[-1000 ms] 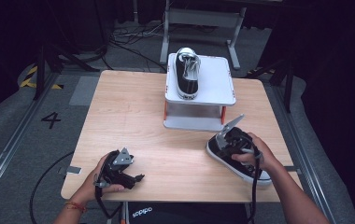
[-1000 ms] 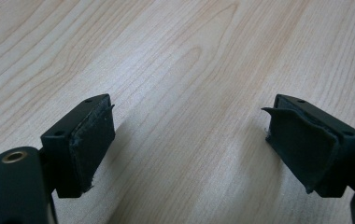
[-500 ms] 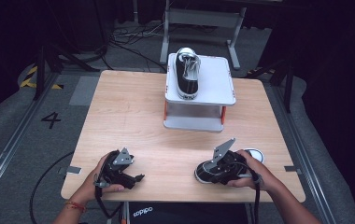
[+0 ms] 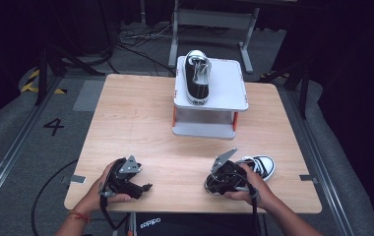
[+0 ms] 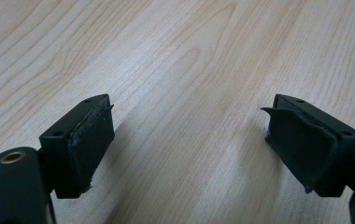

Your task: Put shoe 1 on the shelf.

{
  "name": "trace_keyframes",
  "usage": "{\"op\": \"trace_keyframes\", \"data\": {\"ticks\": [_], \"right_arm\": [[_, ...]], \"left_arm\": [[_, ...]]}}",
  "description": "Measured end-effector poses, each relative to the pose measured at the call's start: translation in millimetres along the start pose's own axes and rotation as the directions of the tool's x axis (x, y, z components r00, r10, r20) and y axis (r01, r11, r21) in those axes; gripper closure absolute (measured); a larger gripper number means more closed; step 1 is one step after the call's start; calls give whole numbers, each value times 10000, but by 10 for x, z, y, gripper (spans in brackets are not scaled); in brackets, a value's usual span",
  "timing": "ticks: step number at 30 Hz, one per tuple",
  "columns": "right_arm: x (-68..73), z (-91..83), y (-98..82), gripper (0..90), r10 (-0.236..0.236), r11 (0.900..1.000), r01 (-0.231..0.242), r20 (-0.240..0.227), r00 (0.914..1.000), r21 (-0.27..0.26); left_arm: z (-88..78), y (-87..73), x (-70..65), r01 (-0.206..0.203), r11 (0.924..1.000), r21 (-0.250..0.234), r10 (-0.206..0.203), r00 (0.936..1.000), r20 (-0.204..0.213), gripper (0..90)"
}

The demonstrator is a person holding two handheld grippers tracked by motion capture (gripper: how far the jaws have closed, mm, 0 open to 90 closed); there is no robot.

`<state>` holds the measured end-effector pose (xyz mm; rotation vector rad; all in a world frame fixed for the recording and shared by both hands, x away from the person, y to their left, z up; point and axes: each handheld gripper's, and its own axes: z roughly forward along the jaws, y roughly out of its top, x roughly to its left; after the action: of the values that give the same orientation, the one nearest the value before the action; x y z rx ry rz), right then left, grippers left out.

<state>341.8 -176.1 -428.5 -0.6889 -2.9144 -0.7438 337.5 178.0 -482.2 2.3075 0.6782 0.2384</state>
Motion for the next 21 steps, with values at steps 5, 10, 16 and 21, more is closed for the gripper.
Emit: {"op": "trace_keyframes", "data": {"ticks": [5,10,16,21], "right_arm": [[116,-72,-177,765,-526,9976,555,-692,9962,410],[193,-108,-252,674,-383,9975,418,-621,9973,564],[210,-41,-87,629,-106,9916,210,-819,9966,1274],[137,-2,-41,673,605,9927,-513,-825,9947,1091]], "left_arm": [[-4,-5,-10,10,10000,-24,-10,10000,-95,157],[-5,-6,-11,23,10000,-28,-23,10000,-92,158],[0,0,-2,-19,10000,-5,19,10000,-3,154],[1,1,1,-42,10000,-11,42,10000,24,154]]}}
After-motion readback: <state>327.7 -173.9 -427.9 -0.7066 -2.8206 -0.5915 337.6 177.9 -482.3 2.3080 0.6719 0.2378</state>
